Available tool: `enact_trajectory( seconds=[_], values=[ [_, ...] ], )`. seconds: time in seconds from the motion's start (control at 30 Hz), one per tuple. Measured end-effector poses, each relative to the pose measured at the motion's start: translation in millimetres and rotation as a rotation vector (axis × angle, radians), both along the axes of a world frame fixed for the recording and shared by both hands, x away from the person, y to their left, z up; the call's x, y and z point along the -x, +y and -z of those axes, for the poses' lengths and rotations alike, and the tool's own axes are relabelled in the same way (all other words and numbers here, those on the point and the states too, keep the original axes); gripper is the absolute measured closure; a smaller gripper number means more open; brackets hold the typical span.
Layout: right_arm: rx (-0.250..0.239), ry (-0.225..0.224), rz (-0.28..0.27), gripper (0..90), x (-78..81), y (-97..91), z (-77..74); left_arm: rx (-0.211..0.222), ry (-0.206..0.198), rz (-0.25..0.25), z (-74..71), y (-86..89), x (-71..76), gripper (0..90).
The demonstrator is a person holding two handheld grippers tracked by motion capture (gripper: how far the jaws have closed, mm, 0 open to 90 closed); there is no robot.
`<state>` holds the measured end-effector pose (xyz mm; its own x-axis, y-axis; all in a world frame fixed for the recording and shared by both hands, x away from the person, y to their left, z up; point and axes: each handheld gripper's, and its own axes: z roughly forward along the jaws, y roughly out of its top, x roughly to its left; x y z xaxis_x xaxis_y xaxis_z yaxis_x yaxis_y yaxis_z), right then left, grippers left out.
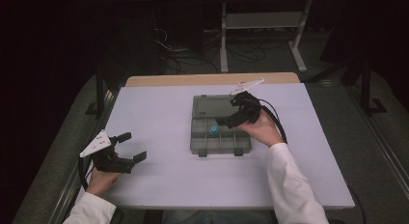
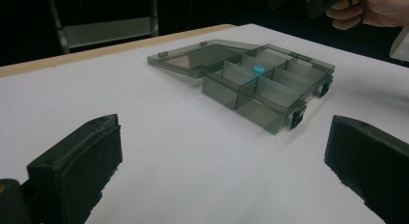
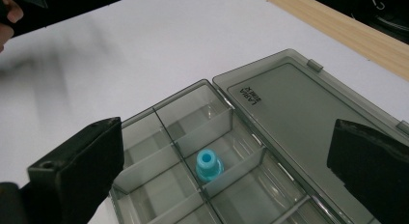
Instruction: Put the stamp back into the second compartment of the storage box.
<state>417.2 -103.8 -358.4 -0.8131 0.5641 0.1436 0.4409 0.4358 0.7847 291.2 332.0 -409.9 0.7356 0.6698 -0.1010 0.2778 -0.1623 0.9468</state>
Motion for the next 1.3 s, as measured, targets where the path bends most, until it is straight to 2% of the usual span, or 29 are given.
enact_trajectory(
  seconds=[0.53, 0.73, 1.1, 1.3],
  values=[
    [-0.065, -0.033, 0.031, 0.0, 13.3, -25.0, 0.1, -0.002, 0.000, -0.001, 0.2, -0.7, -0.5, 0.0],
    [-0.099, -0.052, 0.065, 0.0, 21.7, -37.2, 5.2, 0.005, 0.005, -0.003, 0.7, -1.2, -0.2, 0.0],
    [-0.109, -0.063, 0.088, 0.0, 31.1, -49.2, 9.6, -0.012, 0.003, -0.002, 0.6, -0.3, -0.5, 0.0],
    [-0.135, -0.070, 0.103, 0.0, 38.1, -57.5, 9.7, -0.009, 0.004, -0.003, 0.8, -1.0, -0.2, 0.0]
  ],
)
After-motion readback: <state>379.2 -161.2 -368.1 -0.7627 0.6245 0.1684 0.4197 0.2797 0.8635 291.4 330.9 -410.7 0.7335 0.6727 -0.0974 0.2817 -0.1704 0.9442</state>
